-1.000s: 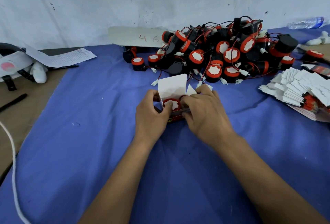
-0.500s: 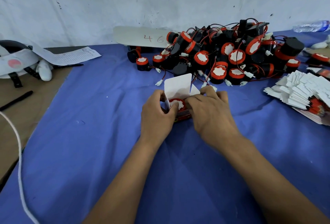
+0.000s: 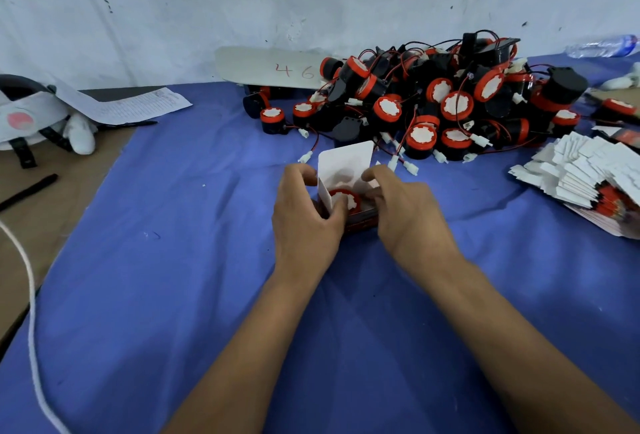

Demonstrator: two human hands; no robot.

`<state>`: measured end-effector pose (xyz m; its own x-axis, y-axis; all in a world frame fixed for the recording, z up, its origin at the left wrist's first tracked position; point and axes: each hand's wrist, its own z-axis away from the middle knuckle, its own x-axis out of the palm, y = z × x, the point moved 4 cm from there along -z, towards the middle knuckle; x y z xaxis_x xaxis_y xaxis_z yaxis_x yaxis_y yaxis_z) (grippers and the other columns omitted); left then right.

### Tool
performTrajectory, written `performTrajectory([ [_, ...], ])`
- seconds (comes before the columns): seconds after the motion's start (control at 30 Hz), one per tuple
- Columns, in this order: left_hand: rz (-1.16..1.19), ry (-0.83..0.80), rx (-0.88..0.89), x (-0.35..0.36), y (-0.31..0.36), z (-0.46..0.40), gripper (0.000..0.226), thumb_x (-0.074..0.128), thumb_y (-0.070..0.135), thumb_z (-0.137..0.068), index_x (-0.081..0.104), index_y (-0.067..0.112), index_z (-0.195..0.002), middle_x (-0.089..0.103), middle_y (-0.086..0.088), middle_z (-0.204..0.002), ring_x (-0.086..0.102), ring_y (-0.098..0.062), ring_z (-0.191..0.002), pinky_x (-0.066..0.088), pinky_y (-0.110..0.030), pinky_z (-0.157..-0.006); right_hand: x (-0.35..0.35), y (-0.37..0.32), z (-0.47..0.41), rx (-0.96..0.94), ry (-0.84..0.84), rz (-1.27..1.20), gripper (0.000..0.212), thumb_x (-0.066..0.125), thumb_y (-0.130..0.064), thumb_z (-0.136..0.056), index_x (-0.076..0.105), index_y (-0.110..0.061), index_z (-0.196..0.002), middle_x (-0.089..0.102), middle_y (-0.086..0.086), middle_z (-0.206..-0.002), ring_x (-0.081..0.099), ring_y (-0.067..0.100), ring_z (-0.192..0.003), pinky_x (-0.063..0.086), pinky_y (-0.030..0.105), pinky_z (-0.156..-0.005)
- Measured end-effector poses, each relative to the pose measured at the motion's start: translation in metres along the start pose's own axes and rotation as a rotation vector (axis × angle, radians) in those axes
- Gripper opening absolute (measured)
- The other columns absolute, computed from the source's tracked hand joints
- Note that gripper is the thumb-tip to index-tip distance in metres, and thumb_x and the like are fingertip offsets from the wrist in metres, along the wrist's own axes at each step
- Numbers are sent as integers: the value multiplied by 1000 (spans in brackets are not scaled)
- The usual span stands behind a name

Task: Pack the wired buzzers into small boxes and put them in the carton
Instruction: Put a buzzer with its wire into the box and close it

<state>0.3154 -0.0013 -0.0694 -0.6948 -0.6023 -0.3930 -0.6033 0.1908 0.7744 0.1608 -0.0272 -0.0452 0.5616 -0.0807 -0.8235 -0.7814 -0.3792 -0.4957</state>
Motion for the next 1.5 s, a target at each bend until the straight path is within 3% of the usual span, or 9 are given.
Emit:
performTrajectory([
  [0.27, -23, 24, 11, -2, -4, -2, 41, 84, 32, -84, 49, 27, -103, 58, 12, -105, 60, -13, -76, 49, -27, -70, -12, 3, 1, -92, 279, -161, 66, 74, 0, -81, 47, -31, -132, 53, -12, -139, 68, 17, -89, 55, 38, -75],
  [0.43, -17, 49, 64, -5, 0, -1, 42, 87, 28, -80, 49, 26, -96, 55, 13, -97, 57, -13, -75, 44, -20, -67, -2, 21, -5, 129, 252, -426, 44, 76, -12, -84, 56, -28, -119, 64, -18, -104, 66, -3, -77, 49, 11, -58],
  [0.57, -1, 46, 121, -4, 6, 0, 42, 89, 22, -78, 49, 29, -90, 57, 10, -95, 57, -12, -76, 39, -10, -68, 7, 23, -13, 256, 220, -486, 21, 67, -9, -85, 64, -30, -83, 66, -14, -79, 64, 11, -75, 53, 29, -65],
  [0.77, 34, 34, 102, -3, 6, 0, 39, 90, 20, -77, 52, 24, -87, 58, 7, -91, 56, -11, -72, 40, -11, -65, -4, 10, -28, 188, 140, -249, 10, 66, -4, -71, 66, -13, -72, 62, -2, -63, 56, 17, -62, 36, 25, -47],
  [0.87, 46, 26, 60, -2, 1, -2, 38, 90, 21, -77, 53, 22, -88, 58, 7, -92, 56, -9, -73, 40, -12, -65, -10, 5, -41, 183, 52, -84, 13, 68, -1, -66, 70, -8, -78, 68, 10, -72, 63, 30, -68, 50, 33, -52],
  [1.03, 86, -3, 57, -3, 0, -3, 37, 90, 28, -78, 56, 20, -92, 59, 6, -95, 57, -10, -76, 42, -12, -64, -5, -3, -59, 211, -70, 141, 23, 66, -4, -74, 46, -15, -72, 49, 3, -72, 51, 28, -70, 30, 27, -47],
  [1.13, 100, -10, 75, -5, 1, -3, 36, 90, 30, -78, 58, 21, -91, 59, 7, -95, 58, -11, -77, 44, -14, -63, -3, 0, -61, 207, -102, 153, 18, 68, -5, -76, 54, -10, -85, 54, 6, -80, 53, 29, -76, 37, 31, -53],
  [1.4, 31, -9, 120, -9, 0, -7, 27, 87, 32, -82, 62, 27, -89, 61, 15, -96, 60, -13, -72, 48, -24, -64, -12, 15, -28, 12, -78, -244, 11, 67, -25, -97, 64, -18, -104, 66, -7, -92, 66, 17, -75, 52, 32, -64],
  [1.5, 14, -13, 148, -11, 0, -8, 26, 87, 37, -82, 65, 27, -91, 63, 16, -97, 61, -13, -70, 50, -26, -63, -8, 23, -12, 67, -39, -483, 24, 56, -36, -104, 66, -15, -101, 71, 5, -86, 68, 14, -60, 55, 29, -51],
])
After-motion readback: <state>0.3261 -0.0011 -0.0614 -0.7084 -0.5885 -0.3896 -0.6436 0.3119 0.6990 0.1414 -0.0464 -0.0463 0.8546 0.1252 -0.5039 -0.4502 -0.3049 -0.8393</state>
